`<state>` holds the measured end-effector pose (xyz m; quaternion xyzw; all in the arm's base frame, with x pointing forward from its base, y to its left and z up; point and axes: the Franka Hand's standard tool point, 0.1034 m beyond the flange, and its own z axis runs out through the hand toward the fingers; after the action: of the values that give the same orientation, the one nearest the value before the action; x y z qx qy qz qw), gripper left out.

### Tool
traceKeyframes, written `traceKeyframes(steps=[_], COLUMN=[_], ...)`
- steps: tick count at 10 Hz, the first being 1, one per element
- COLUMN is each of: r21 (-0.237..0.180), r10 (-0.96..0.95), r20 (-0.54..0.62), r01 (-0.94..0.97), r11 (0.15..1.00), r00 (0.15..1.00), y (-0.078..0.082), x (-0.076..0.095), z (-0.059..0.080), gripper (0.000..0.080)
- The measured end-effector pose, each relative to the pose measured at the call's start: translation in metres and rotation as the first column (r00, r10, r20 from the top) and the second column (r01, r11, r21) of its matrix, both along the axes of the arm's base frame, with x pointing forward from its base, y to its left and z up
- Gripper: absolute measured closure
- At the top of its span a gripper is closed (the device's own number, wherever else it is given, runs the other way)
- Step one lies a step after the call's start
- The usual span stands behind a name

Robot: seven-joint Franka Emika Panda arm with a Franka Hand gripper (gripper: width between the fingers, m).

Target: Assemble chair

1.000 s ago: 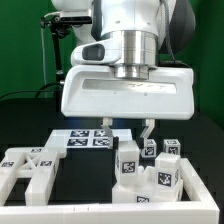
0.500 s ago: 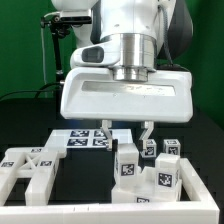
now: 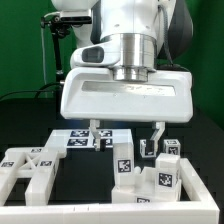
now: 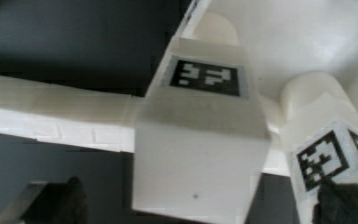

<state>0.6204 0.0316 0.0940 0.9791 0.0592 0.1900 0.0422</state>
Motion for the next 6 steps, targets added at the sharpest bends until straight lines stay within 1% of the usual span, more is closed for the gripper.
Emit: traceKeyframes(steps=[2,3,4,6], r21=[-0.001,0.003,0.005,0.005], r10=[0.011,0.012,0.013,0.012], r20=[-0.016,-0.017,-0.026,-0.044], r01=[-0.011,-0.012,-0.013,-0.011], r11=[1.000,1.000,1.000,1.000], r00=[1.000,1.000,1.000,0.999], y=[-0.006,-0.005,-0.004,-0.004], x=[0.002,0.003,0.002,0.001], z=[0.012,0.020,0.022,0.020], gripper=[0.0151,0.0151,0.0151,0.0151])
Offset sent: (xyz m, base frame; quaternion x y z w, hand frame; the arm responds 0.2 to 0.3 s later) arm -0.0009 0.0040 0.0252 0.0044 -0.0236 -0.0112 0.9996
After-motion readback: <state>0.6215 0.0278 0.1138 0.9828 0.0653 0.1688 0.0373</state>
